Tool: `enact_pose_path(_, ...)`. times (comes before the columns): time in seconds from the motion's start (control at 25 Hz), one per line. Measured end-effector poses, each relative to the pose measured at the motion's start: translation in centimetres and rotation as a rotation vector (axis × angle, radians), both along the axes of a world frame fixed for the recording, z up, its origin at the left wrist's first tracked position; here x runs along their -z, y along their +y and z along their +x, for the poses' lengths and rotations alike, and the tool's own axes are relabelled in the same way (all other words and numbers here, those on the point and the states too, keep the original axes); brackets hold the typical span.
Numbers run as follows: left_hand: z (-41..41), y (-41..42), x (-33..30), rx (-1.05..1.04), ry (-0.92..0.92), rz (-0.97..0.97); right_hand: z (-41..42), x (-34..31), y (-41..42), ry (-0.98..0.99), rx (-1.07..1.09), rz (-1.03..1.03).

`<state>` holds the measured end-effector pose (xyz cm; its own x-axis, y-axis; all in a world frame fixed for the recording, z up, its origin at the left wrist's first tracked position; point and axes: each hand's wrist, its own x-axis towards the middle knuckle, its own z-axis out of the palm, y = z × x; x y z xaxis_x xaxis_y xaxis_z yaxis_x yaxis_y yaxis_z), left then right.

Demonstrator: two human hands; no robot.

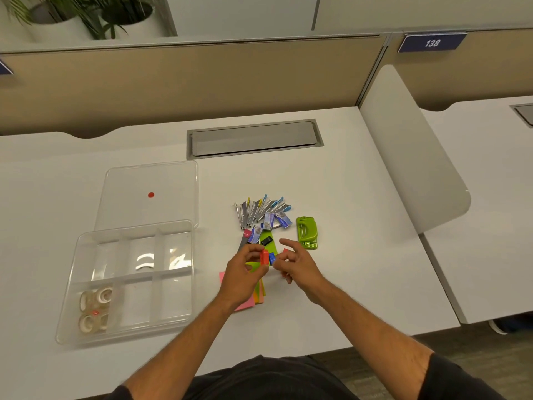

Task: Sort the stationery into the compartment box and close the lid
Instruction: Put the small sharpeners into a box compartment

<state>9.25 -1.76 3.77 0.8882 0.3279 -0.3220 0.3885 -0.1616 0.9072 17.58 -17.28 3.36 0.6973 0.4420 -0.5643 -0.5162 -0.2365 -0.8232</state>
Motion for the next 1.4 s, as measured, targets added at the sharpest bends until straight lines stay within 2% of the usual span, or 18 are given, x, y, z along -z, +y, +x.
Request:
enact_pose_path(0.32,-0.1,0.2,0.4,0.063,0.017,-0.023,0.0,-0.2,0.3,-0.001,-0.03,-0.041)
enact_pose_path(0.64,0.1,1.0,0.5,0.153,0.02,0.112,0.3,-0.1,0.3,0.013,-0.098,-0.052)
enact_pose_path(0.72,0.2,1.0,0.6,0.153,0.047,0.161,0.3,0.0,0.1,-0.04,-0.12,-0.083)
enact_pose_path(0.88,-0.1,1.0,1.0,0.134,0.098,0.243,0.7,0.9,-1.1,-0.4,-0.144,-0.38)
enact_pose_path(0.96,-0.4,1.2,1.1,0.145,0.103,0.265,1.0,1.7,-2.1,-0.547,-0.279,-0.624)
enact_pose_path(1.04,-0.7,1.5,1.1,0.158,0.11,0.281,0.9,2.5,-2.6,-0.611,-0.447,-0.783)
enact_pose_path(1.16,-0.9,2.0,1.2,0.172,0.122,0.302,0.4,3.5,-2.4,-0.663,-0.576,-0.829)
enact_pose_path(1.4,-1.1,2.2,1.2,0.187,0.139,0.31,-0.3,4.5,-1.7,-0.62,-0.628,-0.831)
